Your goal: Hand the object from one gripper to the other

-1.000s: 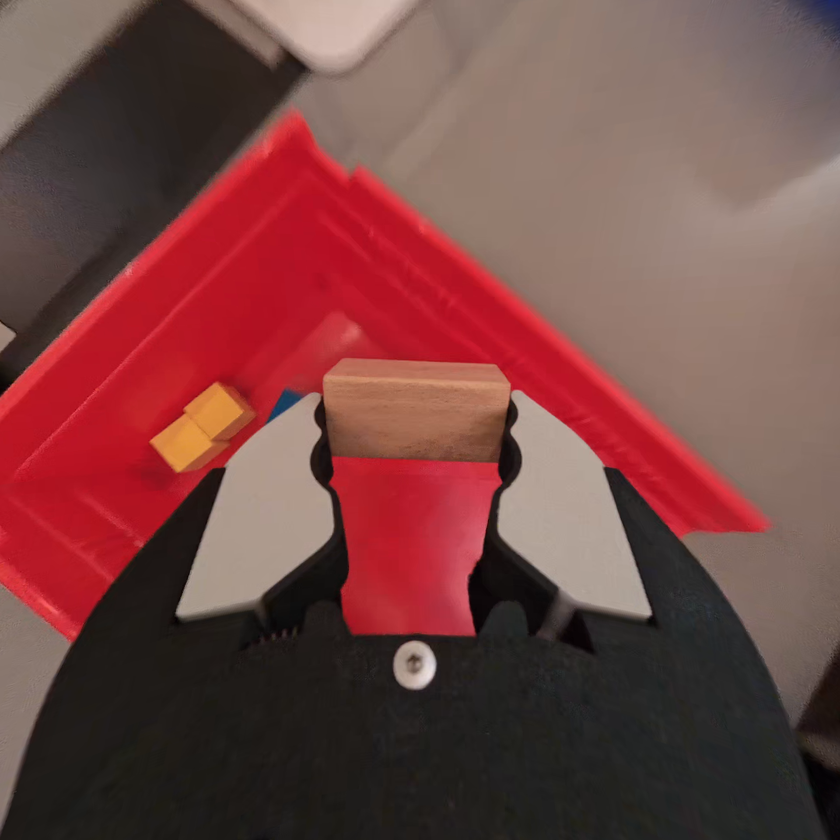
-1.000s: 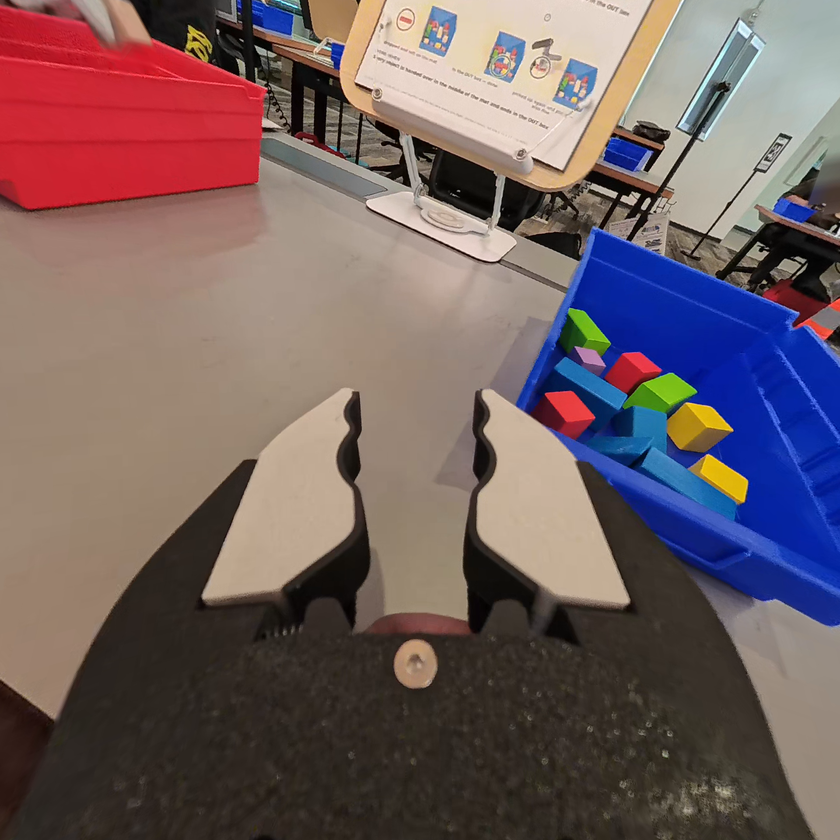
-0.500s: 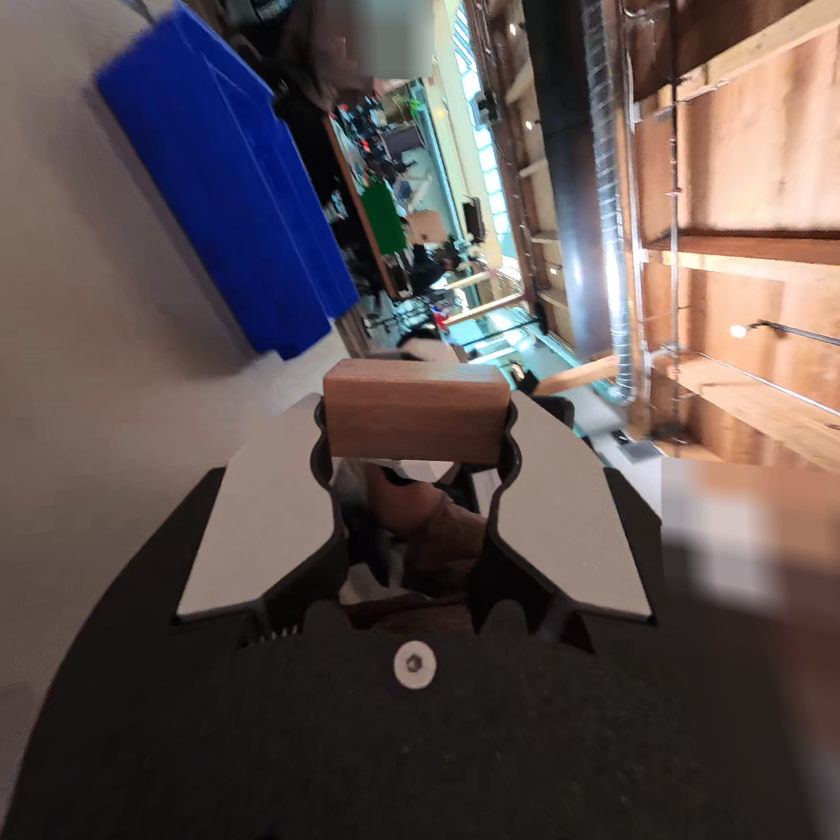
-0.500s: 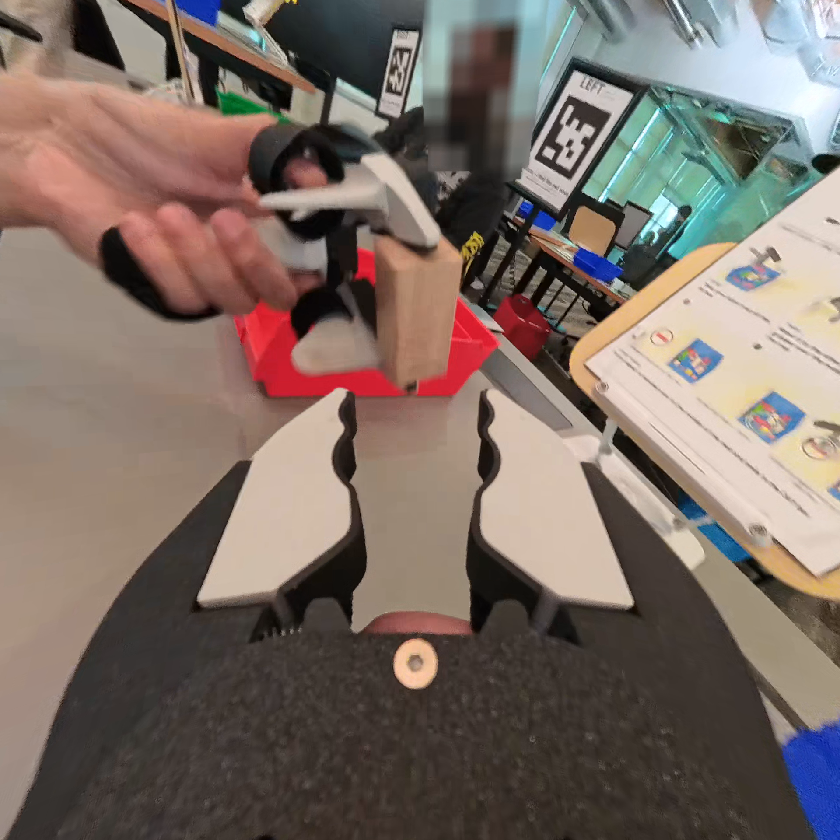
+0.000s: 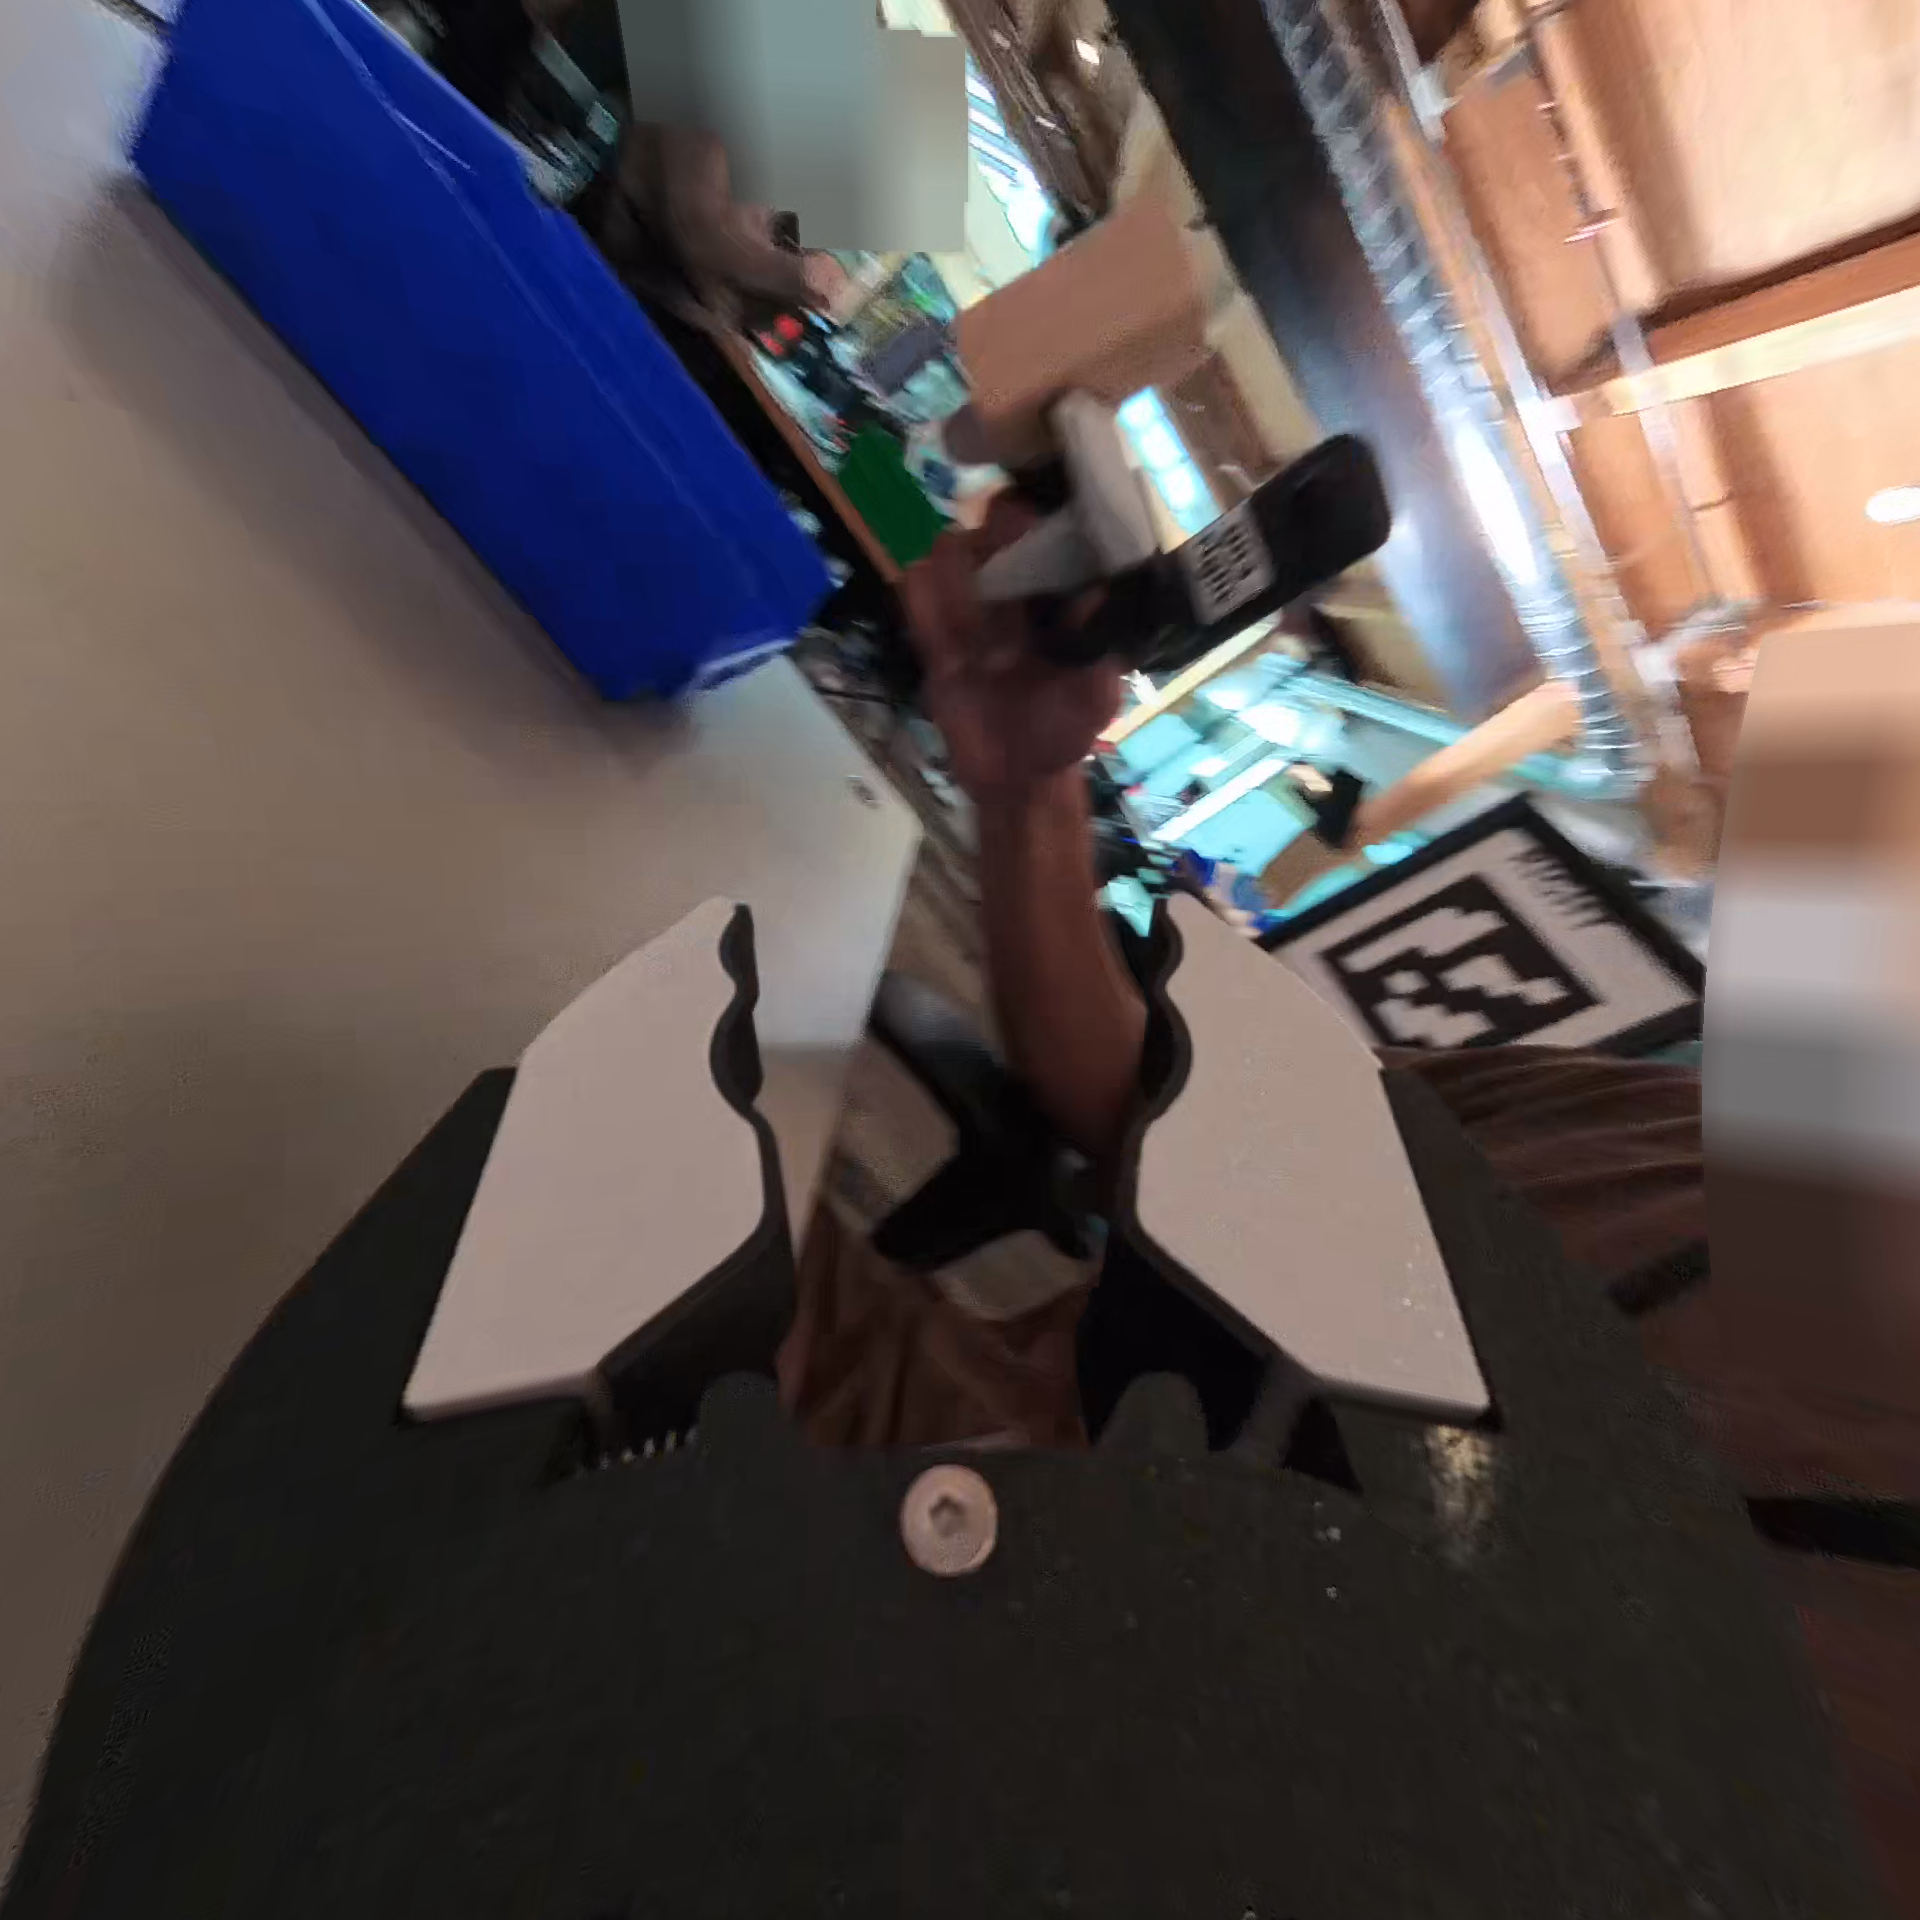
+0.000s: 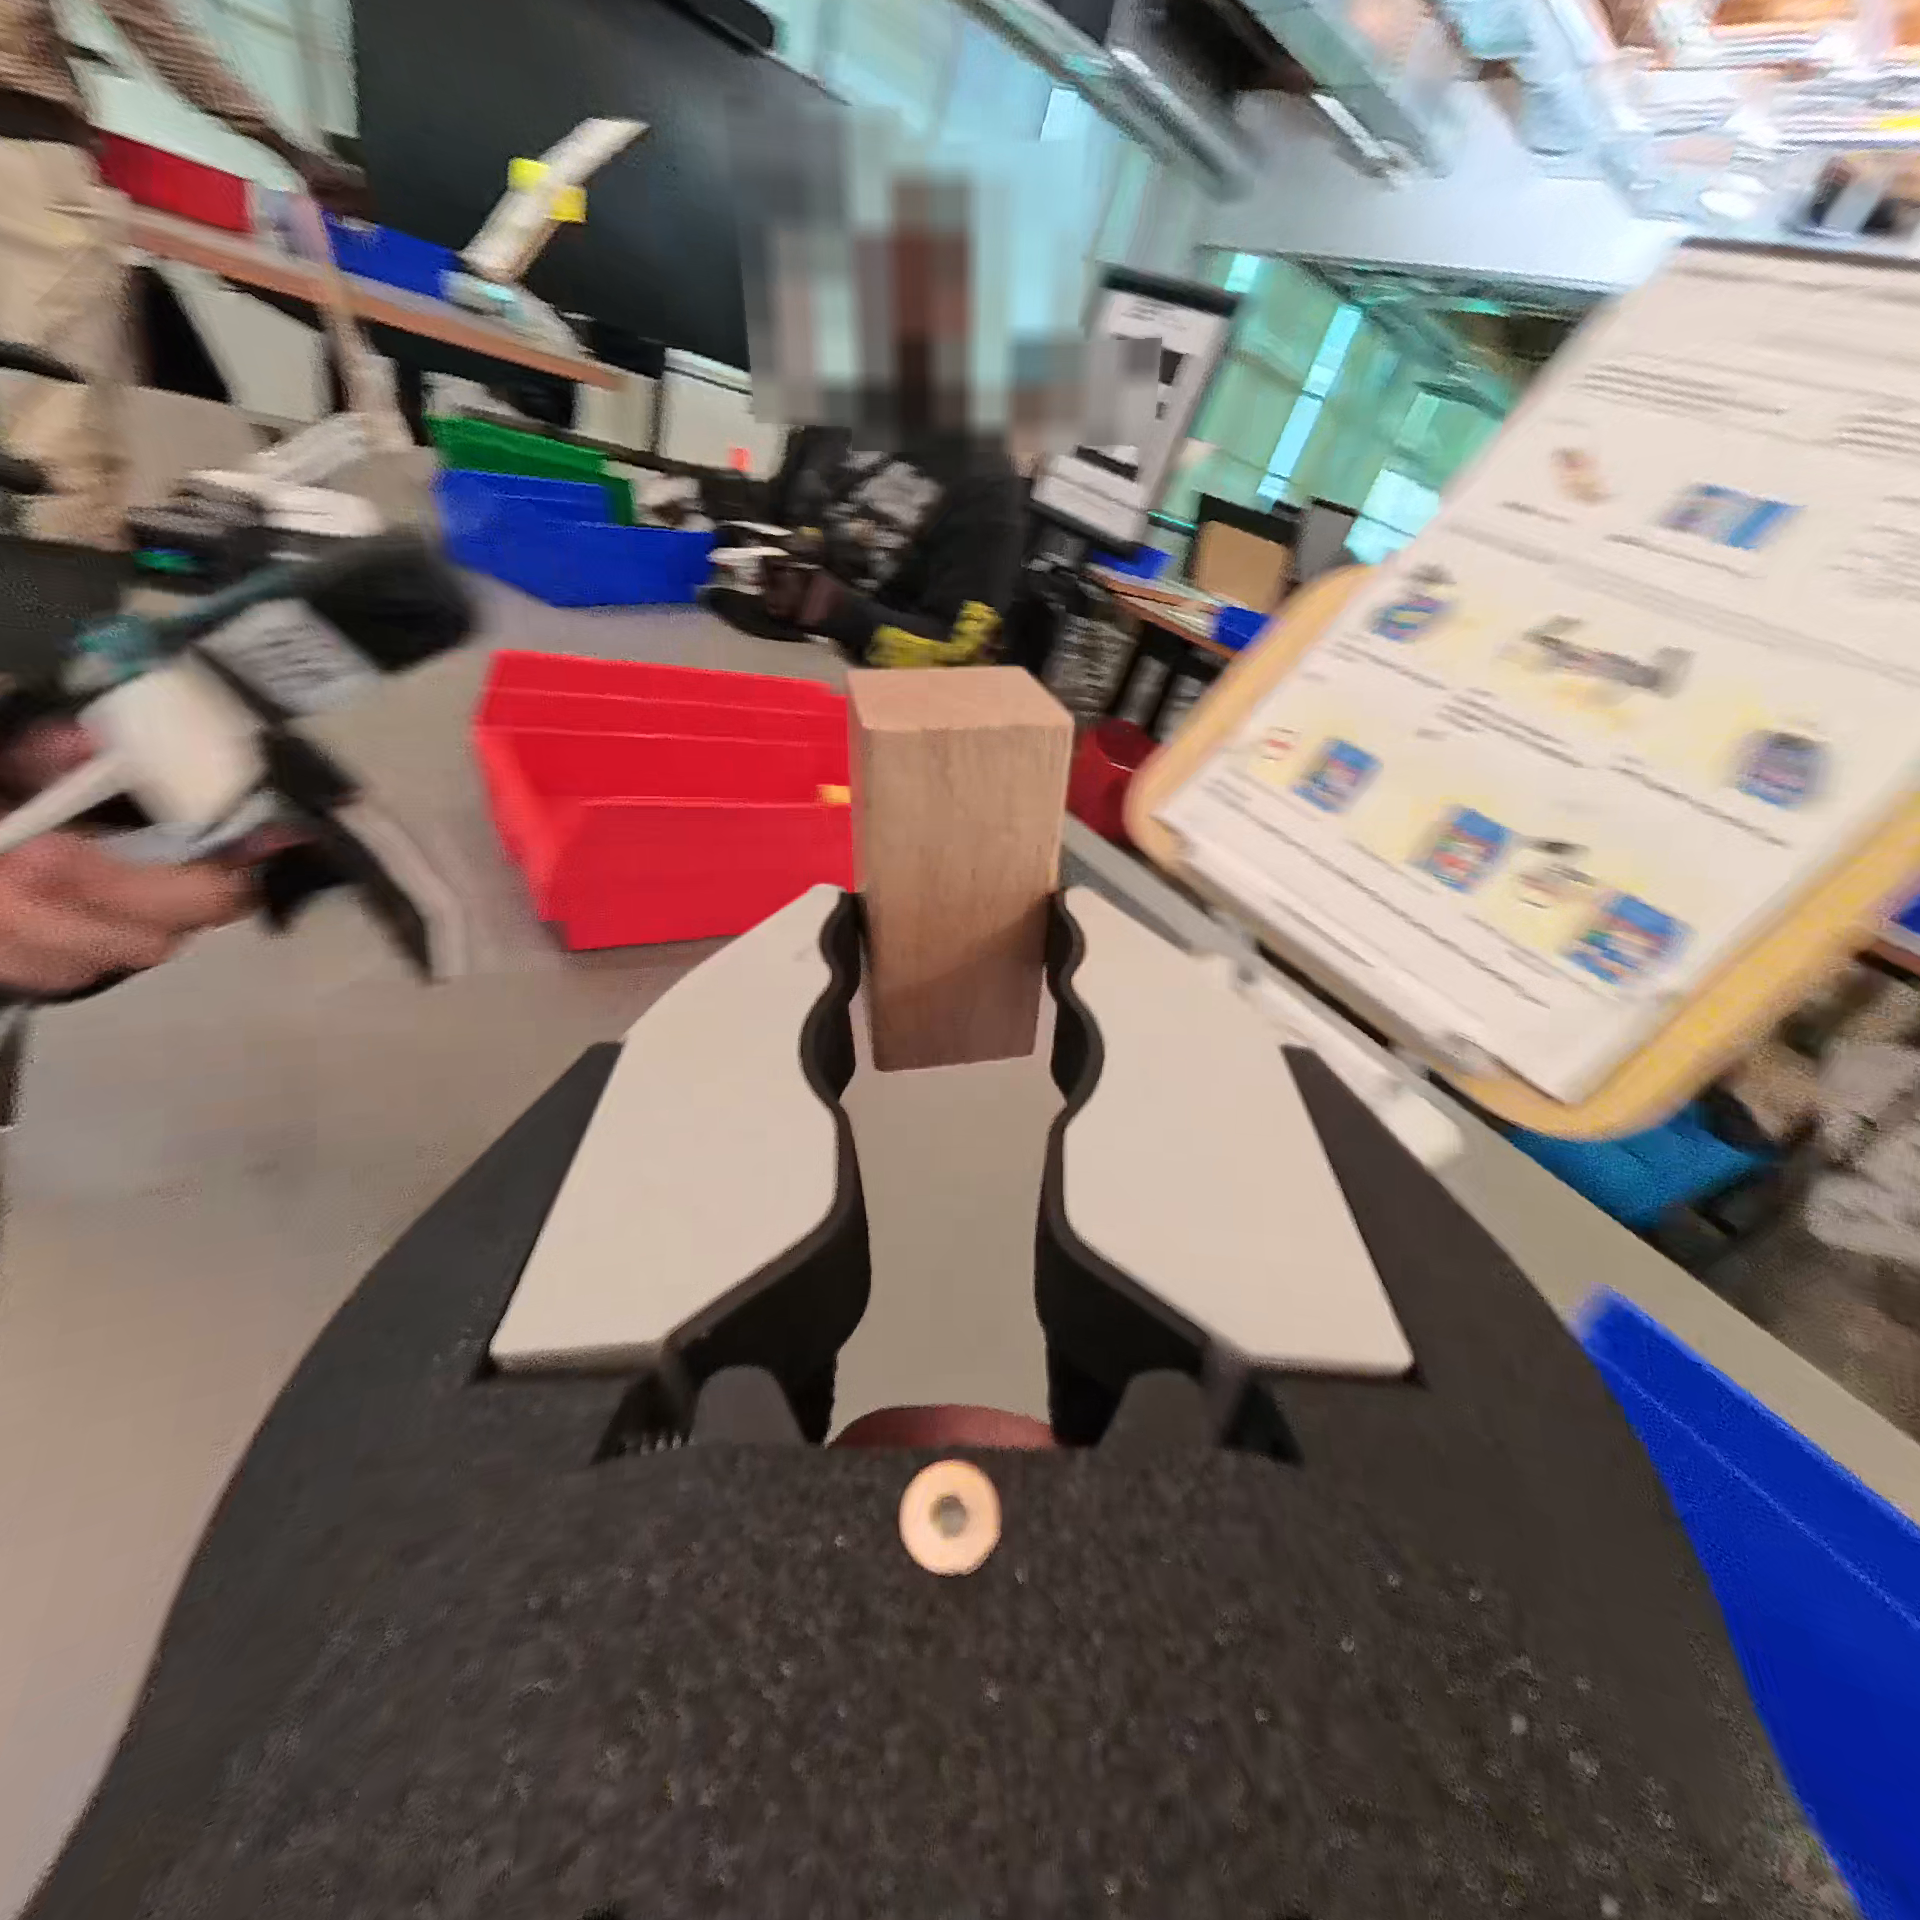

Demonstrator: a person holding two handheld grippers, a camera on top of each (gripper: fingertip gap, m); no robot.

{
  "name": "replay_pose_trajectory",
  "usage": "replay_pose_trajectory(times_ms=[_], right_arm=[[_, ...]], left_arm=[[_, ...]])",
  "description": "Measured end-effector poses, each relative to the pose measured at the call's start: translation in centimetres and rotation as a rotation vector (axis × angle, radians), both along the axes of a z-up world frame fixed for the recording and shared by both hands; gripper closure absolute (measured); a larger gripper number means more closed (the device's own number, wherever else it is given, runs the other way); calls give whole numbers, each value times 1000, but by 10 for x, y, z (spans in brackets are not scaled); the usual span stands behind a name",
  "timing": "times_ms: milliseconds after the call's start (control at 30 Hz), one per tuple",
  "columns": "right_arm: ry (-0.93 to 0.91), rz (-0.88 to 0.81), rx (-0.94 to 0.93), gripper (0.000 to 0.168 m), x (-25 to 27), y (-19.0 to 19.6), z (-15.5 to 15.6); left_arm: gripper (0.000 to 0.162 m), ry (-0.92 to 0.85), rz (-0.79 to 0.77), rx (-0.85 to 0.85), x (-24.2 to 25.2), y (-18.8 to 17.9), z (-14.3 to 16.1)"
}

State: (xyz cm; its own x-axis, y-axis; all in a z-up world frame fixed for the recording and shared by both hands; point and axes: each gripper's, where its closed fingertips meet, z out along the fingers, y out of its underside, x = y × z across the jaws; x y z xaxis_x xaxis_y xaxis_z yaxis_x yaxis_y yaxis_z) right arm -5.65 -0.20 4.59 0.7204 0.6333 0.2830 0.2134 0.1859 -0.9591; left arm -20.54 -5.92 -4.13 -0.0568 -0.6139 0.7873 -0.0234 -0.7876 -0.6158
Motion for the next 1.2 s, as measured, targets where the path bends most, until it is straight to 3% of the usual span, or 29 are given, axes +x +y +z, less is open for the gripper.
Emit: replay_pose_trajectory(times_ms=[100, 167, 267, 400, 467, 567, 667, 767, 900, 1067, 1200], right_arm=[[19, -249, -78, 134, 93, 26, 22], [-14, -414, -201, 134, 152, 51, 16], [-173, -607, -376, 134, 222, 94, -16], [-547, -644, -686, 134, 268, 146, -101], [-578, -647, -895, 134, 280, 165, -141], [-398, -598, -1144, 134, 269, 184, -180], [-320, -587, -1240, 135, 259, 197, -198], [-390, -634, -1288, 135, 265, 198, -215], [-504, -707, -1355, 135, 284, 184, -233], [-276, -796, -1502, 135, 286, 169, -234], [-87, -940, -1516, 135, 298, 172, -234]], left_arm=[[89, 173, 134, 214, -21, -8, -36], [90, 273, 195, 351, -30, -6, -47], [91, 317, 236, 417, -32, 0, -51], [92, 337, 212, 422, -28, 1, -58], [92, 332, 193, 412, -27, -1, -59], [92, 325, 198, 417, -29, 1, -56], [92, 354, 217, 452, -35, 5, -56], [92, 358, 223, 462, -37, 5, -54], [92, 345, 211, 440, -36, 3, -54], [92, 319, 178, 399, -29, 1, -54], [92, 301, 161, 375, -26, -1, -53]])
